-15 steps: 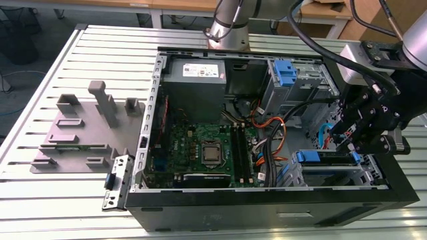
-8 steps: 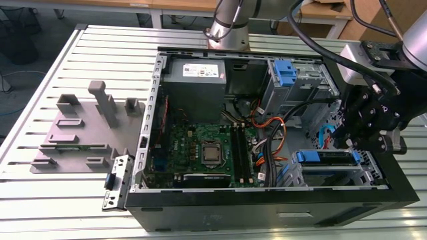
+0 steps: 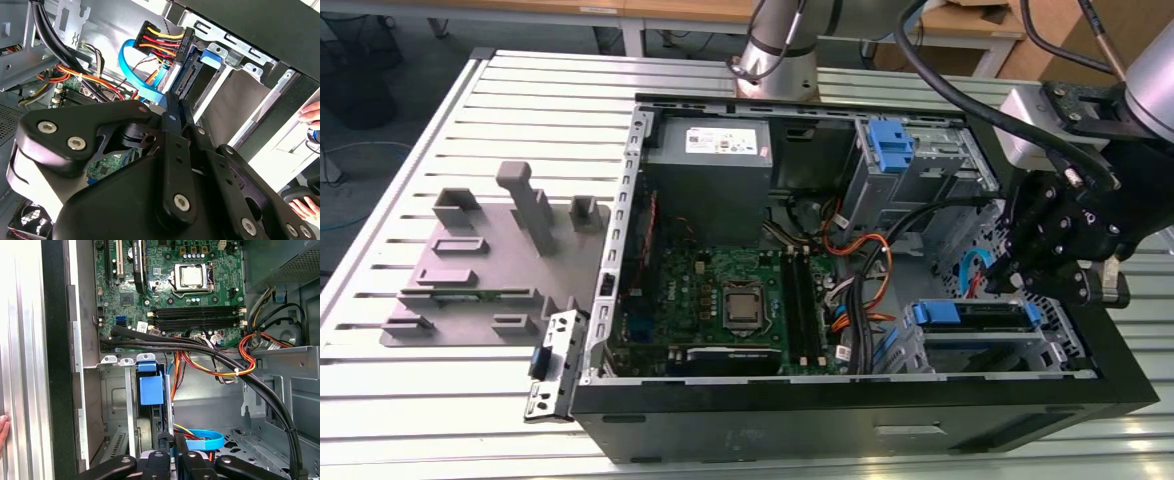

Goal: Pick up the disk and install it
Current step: 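Insert the first disk wire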

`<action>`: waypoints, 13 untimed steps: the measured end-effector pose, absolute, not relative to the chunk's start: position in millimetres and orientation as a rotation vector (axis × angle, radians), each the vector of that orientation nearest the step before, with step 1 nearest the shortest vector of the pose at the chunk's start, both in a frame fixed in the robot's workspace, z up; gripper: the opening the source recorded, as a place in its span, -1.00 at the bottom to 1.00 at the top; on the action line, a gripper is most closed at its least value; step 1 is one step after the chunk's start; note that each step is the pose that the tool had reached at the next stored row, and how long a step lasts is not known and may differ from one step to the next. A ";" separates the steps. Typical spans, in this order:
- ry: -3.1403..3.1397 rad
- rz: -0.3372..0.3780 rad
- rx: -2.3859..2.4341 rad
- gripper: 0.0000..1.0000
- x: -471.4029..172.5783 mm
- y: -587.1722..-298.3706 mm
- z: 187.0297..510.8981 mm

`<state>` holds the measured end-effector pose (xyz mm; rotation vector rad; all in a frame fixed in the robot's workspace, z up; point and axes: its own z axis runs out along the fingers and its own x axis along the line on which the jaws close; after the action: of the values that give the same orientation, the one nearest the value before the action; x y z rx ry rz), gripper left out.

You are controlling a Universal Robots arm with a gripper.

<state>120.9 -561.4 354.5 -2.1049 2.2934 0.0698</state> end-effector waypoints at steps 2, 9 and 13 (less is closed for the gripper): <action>2.294 0.070 -2.105 -0.68 120.9 -561.4 354.4; 2.278 0.044 -2.095 -0.68 116.4 -561.9 353.7; 2.274 0.040 -2.096 -0.68 113.2 -563.2 352.7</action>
<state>113.2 -563.2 352.7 -2.0960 2.2739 0.0401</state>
